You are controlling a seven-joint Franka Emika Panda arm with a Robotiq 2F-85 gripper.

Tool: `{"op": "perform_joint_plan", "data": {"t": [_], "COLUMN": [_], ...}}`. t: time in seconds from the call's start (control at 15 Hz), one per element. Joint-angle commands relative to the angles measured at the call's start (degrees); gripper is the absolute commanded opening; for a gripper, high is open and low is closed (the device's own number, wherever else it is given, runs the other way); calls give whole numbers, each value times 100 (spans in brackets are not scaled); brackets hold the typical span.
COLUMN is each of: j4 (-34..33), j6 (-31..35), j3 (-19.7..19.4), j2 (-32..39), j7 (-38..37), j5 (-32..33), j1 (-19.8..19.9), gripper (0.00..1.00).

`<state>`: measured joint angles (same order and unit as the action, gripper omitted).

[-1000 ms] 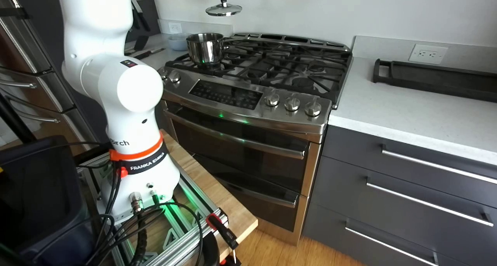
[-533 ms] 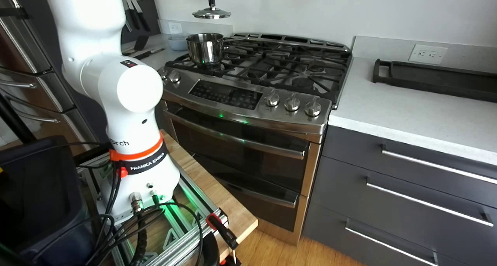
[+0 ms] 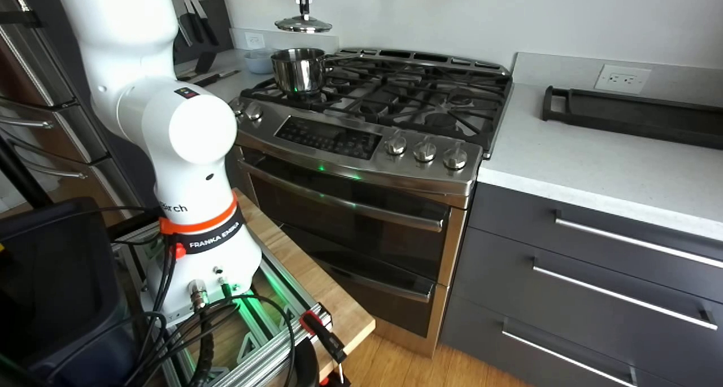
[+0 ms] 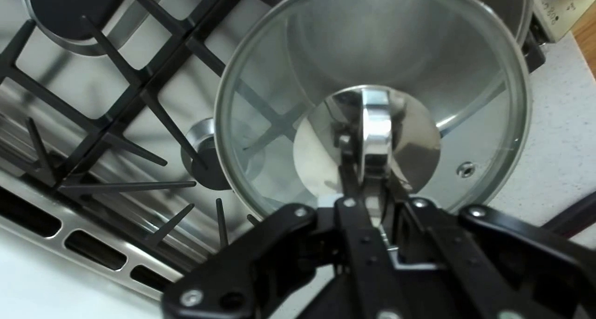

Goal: Move the silver pot to the left

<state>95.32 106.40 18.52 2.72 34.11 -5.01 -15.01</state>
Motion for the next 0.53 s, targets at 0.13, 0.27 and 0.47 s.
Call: {"op": "perform_joint_plan", "data": {"t": [0.13, 0.27, 0.47], "j4": [11, 125, 439], "j6": [-80, -56, 39], "j3": [23, 51, 21], "j2": [-192, -339, -621], "j7": [111, 91, -150], "j5": [10, 79, 209], "j1": [-150, -204, -234], "gripper": [4, 4, 4]}}
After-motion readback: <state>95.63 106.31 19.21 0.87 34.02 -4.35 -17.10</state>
